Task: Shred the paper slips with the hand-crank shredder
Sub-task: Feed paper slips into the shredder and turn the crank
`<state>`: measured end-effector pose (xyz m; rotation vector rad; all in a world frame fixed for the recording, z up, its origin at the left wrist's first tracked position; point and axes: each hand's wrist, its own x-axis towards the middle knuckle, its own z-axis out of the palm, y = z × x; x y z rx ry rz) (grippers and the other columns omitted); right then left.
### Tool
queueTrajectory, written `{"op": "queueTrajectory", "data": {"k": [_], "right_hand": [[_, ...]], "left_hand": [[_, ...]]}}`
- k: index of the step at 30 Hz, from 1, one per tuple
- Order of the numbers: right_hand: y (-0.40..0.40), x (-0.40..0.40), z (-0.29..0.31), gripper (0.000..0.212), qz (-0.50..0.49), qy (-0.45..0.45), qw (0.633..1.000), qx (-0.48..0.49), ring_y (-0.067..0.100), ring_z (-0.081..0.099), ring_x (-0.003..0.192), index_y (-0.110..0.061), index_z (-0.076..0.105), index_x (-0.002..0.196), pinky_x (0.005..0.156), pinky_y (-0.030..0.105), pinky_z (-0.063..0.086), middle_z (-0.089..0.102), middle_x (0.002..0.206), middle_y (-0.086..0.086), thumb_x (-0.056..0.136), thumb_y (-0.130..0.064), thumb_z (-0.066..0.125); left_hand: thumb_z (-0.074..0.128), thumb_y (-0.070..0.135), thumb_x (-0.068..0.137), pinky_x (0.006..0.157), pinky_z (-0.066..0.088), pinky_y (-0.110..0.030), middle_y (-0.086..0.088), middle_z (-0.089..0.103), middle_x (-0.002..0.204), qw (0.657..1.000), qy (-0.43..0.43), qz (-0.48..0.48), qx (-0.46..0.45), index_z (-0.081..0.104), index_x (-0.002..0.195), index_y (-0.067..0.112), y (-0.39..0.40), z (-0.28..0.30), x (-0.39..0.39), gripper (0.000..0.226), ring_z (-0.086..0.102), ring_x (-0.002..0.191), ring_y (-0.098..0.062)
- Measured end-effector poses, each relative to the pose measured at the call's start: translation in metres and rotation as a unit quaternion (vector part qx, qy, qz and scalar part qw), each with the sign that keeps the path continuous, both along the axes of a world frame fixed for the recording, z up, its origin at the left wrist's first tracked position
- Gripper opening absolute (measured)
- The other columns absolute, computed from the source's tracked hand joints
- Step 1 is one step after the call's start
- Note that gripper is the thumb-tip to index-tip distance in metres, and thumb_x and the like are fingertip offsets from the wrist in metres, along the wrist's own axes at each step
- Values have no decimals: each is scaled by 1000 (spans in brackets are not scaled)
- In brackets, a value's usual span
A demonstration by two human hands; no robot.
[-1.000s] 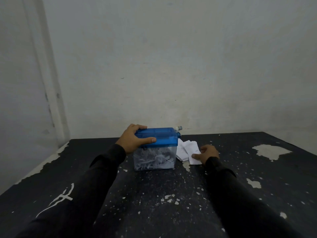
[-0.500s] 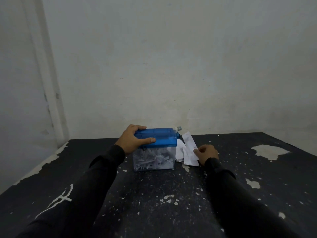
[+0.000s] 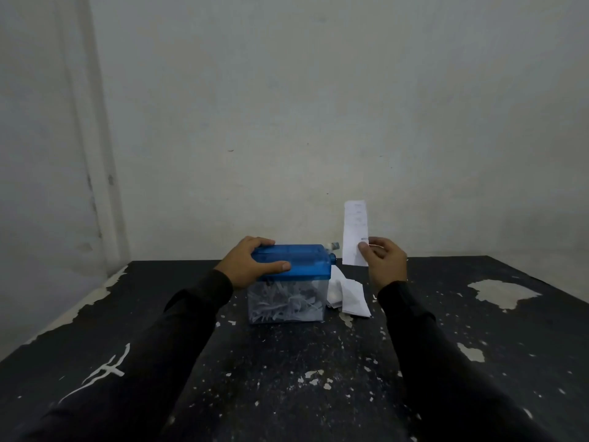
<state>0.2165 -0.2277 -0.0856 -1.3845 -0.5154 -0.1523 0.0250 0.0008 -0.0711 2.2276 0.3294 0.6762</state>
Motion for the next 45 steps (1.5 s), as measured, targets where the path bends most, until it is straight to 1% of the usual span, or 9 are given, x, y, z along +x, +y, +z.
{"op": "queueTrajectory", "data": {"k": [5, 11, 16, 20, 24, 28, 35, 41, 45], "right_hand": [[14, -23, 30, 36, 106, -3, 994, 27, 13, 71, 78, -14, 49, 121, 56, 18, 54, 72, 91, 7, 93, -3, 69], [59, -41, 50, 23, 170, -87, 978, -80, 27, 67, 87, -14, 63, 99, 65, 32, 57, 70, 99, 11, 86, 0, 75], [88, -51, 54, 22, 170, -147, 965, -135, 20, 65, 97, -5, 68, 103, 74, 37, 63, 68, 103, 6, 83, 0, 78], [95, -51, 60, 23, 199, -143, 957, -158, 18, 66, 87, -6, 66, 103, 63, 24, 57, 68, 96, 2, 84, -1, 77], [90, -46, 56, 19, 131, -191, 961, -153, 13, 66, 83, -11, 67, 103, 73, 20, 54, 71, 93, 1, 86, -7, 74], [72, -30, 40, 9, 15, -241, 953, -182, 15, 63, 87, -16, 68, 99, 83, 31, 53, 69, 94, -2, 90, -18, 68], [45, -12, 14, 45, 34, -184, 948, -257, 16, 62, 98, -18, 65, 112, 85, 31, 52, 65, 109, 0, 89, -56, 68], [29, -23, 6, 111, 82, -211, 913, -338, 15, 51, 112, -14, 50, 138, 98, 33, 49, 49, 124, -6, 60, -92, 58], [26, -28, 6, 107, 80, -213, 904, -363, 19, 57, 104, -13, 54, 128, 93, 35, 52, 57, 123, 1, 58, -94, 58]], "left_hand": [[73, 84, 53, 106, 44, -34, 6, 53, 136, 995, 34, 18, 89, 55, 136, 30, 0, 10, -2, 101, 50, 123, -13], [75, 28, 92, 103, 50, -34, 6, 65, 120, 996, -85, -34, 21, 61, 112, 30, -11, 31, 5, 24, 62, 113, -8], [69, 7, 95, 86, 55, -23, 2, 70, 110, 995, -96, -34, -11, 69, 106, 27, -10, 34, 8, 23, 68, 103, -13], [71, 3, 92, 79, 56, -18, 2, 73, 103, 994, -111, 18, -15, 73, 101, 23, 0, 30, 6, 22, 69, 95, -10], [71, 4, 92, 74, 54, -12, 2, 72, 106, 991, -125, 32, -29, 74, 101, 20, 7, 28, 2, 19, 68, 96, -9], [76, 3, 88, 77, 57, -17, -3, 74, 102, 988, -142, 34, -50, 75, 94, 22, 7, 27, -1, 20, 70, 95, -15], [79, 4, 85, 74, 53, -10, 2, 75, 99, 988, -136, 32, -61, 76, 92, 21, 4, 21, -4, 19, 70, 91, -7], [81, 6, 84, 72, 54, -15, 5, 76, 94, 991, -122, 33, -52, 76, 90, 23, 7, 17, -3, 18, 71, 85, -3], [79, 6, 86, 72, 55, -15, 4, 75, 96, 991, -117, 27, -52, 76, 91, 23, 8, 18, -2, 18, 71, 90, -8]]}}
